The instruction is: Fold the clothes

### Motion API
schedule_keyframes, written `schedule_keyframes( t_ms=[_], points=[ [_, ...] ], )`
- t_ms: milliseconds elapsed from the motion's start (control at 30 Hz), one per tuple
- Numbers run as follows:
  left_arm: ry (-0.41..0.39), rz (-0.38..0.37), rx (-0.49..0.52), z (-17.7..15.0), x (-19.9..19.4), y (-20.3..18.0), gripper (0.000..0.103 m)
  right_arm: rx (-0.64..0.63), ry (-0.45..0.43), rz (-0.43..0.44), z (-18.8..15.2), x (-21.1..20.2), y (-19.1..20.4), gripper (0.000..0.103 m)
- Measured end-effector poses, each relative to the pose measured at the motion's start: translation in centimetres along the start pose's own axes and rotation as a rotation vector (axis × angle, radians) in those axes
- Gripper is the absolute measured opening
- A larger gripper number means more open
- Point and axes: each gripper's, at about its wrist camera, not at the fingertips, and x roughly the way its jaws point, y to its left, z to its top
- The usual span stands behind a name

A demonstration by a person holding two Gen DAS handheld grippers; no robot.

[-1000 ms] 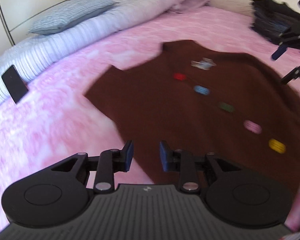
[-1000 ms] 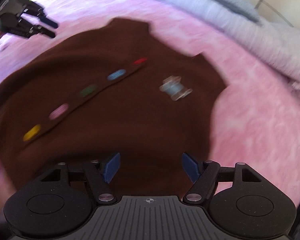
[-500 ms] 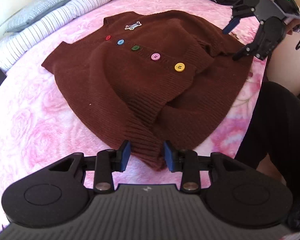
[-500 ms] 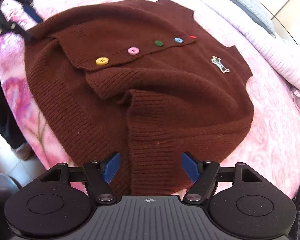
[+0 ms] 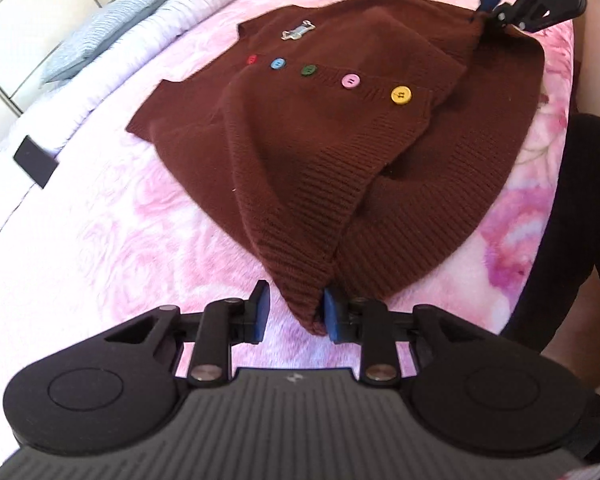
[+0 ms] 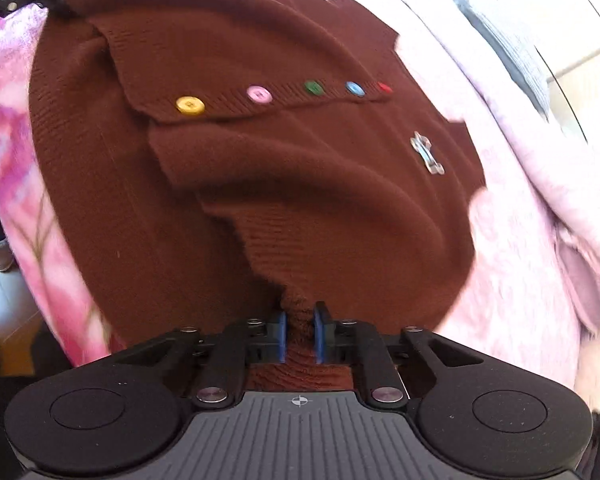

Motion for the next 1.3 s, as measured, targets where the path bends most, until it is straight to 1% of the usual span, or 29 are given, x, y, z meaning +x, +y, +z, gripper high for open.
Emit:
schedule_keyframes(
  t_ms=[100,200,267,300,367,400,433,500,600,633,667,700,733,767,800,833,867,933,1000,1067,1133,1200,1233,1300],
  points=[
    [-0.011,0.002,-0.038,-0.3,-0.7,-0.4,0.027,0.062,0.007,-0.019,-1.8,-0.6,-0.9,0.01],
    [-0.022,0.028,-0.005,-0.1,-0.5,-1.5,0.032,0.125,0.011,-0.039,-3.5,-1.2,-1.7,0.009],
    [-0.021,0.075,0.05,0.0,0.2,-2.0,0.032,0.166,0.002,-0.055,-4.6,-1.8,-2.3,0.009],
    [-0.018,0.083,0.063,0.0,0.5,-1.9,0.026,0.186,-0.002,-0.062,-5.1,-2.1,-2.6,0.008],
    [-0.025,0.064,0.061,0.0,0.2,-1.7,0.014,0.23,-0.011,-0.087,-6.3,-2.9,-3.3,0.008],
    [-0.027,0.057,0.06,-0.1,0.0,-1.6,0.01,0.248,-0.008,-0.097,-6.8,-3.1,-3.7,0.008],
    [-0.029,0.049,0.059,-0.2,-0.1,-1.4,0.009,0.263,-0.002,-0.099,-7.4,-3.2,-3.9,0.008],
    [-0.033,0.035,0.057,-0.5,-0.5,-1.1,0.003,0.279,0.008,-0.083,-8.0,-2.8,-3.9,0.008],
    [-0.039,0.014,0.054,-0.8,-1.0,-0.7,0.003,0.299,0.014,-0.052,-8.7,-2.0,-3.8,0.009],
    [-0.031,0.024,0.059,-0.7,-0.8,-0.7,0.004,0.306,0.004,-0.045,-8.6,-1.8,-3.7,0.009],
    [-0.028,0.04,0.066,-0.7,-0.8,-0.9,0.008,0.311,-0.005,-0.04,-8.5,-1.8,-3.5,0.009],
    [-0.025,0.056,0.074,-0.6,-0.8,-1.1,0.014,0.307,-0.011,-0.045,-8.3,-1.9,-3.3,0.012],
    [-0.027,0.077,0.09,-0.5,-0.9,-1.5,0.017,0.29,-0.019,-0.06,-8.1,-2.2,-2.8,0.015],
    [-0.028,0.098,0.107,-0.5,-0.9,-1.8,0.022,0.268,-0.033,-0.076,-7.9,-2.5,-2.3,0.024],
    [-0.03,0.115,0.124,-0.3,-1.1,-2.2,0.026,0.245,-0.048,-0.092,-7.7,-2.9,-1.8,0.041],
    [-0.044,0.124,0.14,-0.2,-1.4,-2.5,0.027,0.222,-0.062,-0.108,-7.5,-3.3,-1.3,0.051],
    [-0.059,0.131,0.156,0.0,-1.7,-2.8,0.027,0.205,-0.083,-0.113,-7.1,-3.8,-0.6,0.065],
    [-0.106,0.096,0.154,0.4,-2.4,-3.4,0.027,0.181,-0.143,-0.086,-6.4,-4.9,0.6,0.066],
    [-0.14,0.063,0.153,1.2,-2.5,-3.8,0.029,0.147,-0.188,-0.078,-5.3,-5.5,1.9,0.066],
    [-0.162,0.063,0.199,2.2,-2.0,-4.7,0.029,0.094,-0.247,-0.066,-4.1,-5.5,3.2,0.066],
    [-0.179,0.041,0.247,3.0,-1.3,-5.7,0.029,0.04,-0.286,-0.05,-2.8,-5.0,4.1,0.066],
    [-0.179,0.009,0.275,3.7,-0.3,-6.5,0.03,-0.014,-0.315,-0.037,-1.5,-4.2,5.0,0.066],
    [-0.166,-0.002,0.288,3.8,0.4,-6.7,0.029,-0.036,-0.332,-0.028,-1.0,-3.8,5.4,0.066],
    [-0.149,0.005,0.322,3.9,1.5,-7.1,0.029,-0.086,-0.354,-0.016,-0.2,-3.0,6.3,0.066]
  ],
)
